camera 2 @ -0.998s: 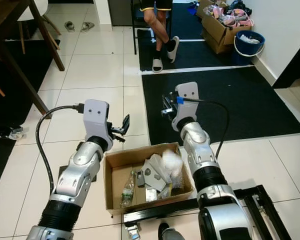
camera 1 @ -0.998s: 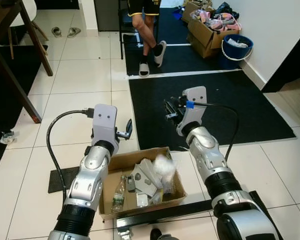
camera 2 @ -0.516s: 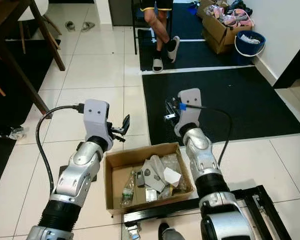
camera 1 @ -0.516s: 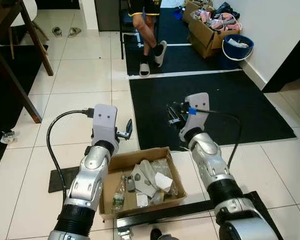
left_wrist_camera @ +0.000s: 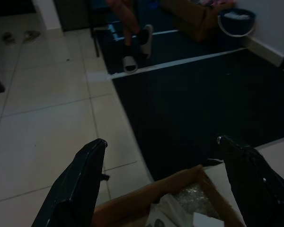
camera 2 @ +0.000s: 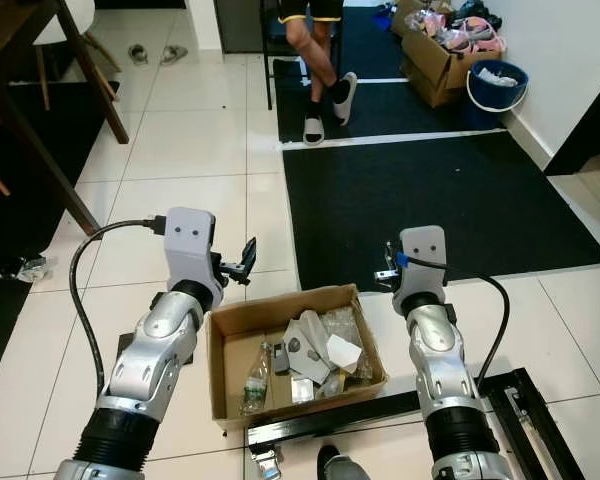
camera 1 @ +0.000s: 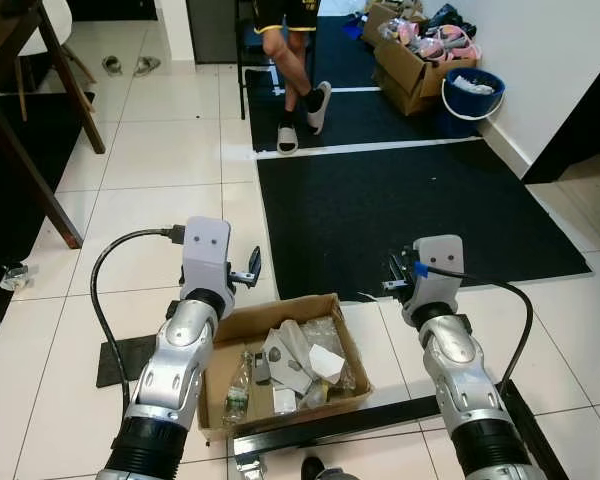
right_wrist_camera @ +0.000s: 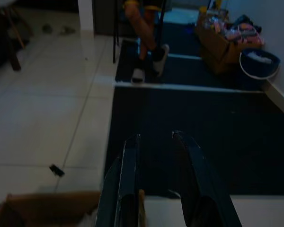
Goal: Picking trash to rubbish bin
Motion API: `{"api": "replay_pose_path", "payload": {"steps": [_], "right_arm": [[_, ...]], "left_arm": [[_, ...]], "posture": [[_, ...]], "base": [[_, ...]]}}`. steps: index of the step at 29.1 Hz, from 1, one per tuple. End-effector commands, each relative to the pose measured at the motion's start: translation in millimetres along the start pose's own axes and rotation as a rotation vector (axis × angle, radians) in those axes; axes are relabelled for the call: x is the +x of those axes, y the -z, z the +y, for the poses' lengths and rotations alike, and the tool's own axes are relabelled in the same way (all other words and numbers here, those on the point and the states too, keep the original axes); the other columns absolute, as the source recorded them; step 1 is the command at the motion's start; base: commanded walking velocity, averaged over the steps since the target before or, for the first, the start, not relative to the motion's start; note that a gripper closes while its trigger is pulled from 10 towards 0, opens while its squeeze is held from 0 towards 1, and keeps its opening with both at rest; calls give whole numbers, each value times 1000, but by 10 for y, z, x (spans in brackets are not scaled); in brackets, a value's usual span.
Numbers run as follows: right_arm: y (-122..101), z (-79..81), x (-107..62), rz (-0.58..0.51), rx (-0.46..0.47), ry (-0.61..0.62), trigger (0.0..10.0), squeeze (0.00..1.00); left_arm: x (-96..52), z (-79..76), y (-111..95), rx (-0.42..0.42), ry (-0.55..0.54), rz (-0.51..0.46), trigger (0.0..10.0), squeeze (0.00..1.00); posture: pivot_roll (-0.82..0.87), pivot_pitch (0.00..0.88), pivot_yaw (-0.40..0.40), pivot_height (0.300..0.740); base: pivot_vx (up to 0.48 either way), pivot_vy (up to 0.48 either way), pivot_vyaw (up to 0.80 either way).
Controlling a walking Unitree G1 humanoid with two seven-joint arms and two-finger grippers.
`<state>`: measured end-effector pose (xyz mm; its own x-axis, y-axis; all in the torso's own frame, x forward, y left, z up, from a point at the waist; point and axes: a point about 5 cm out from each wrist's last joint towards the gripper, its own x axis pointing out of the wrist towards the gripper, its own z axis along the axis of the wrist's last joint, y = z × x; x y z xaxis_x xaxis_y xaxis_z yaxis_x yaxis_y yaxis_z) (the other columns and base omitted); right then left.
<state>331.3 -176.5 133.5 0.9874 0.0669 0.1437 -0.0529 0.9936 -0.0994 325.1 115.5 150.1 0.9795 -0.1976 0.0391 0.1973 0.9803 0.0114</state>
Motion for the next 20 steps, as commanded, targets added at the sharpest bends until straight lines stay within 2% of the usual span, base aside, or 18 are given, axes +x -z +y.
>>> {"api": "replay_pose_path", "payload": {"steps": [1,11,20], "right_arm": [[51,-8,-57,24,25,18,10000,0],[18,125,-57,26,28,-24,10000,0],[3,167,-74,24,31,-36,10000,0]], "left_arm": [[-9,7,19,-17,2,11,10000,0],[-27,11,16,-31,10,10,10000,0],[-28,5,20,-32,19,10,10000,0]], "posture": [[-35,151,17,740],[-36,146,18,740],[-33,135,17,740]], "base": [[0,0,0],[0,0,0],[-249,0,0]]}}
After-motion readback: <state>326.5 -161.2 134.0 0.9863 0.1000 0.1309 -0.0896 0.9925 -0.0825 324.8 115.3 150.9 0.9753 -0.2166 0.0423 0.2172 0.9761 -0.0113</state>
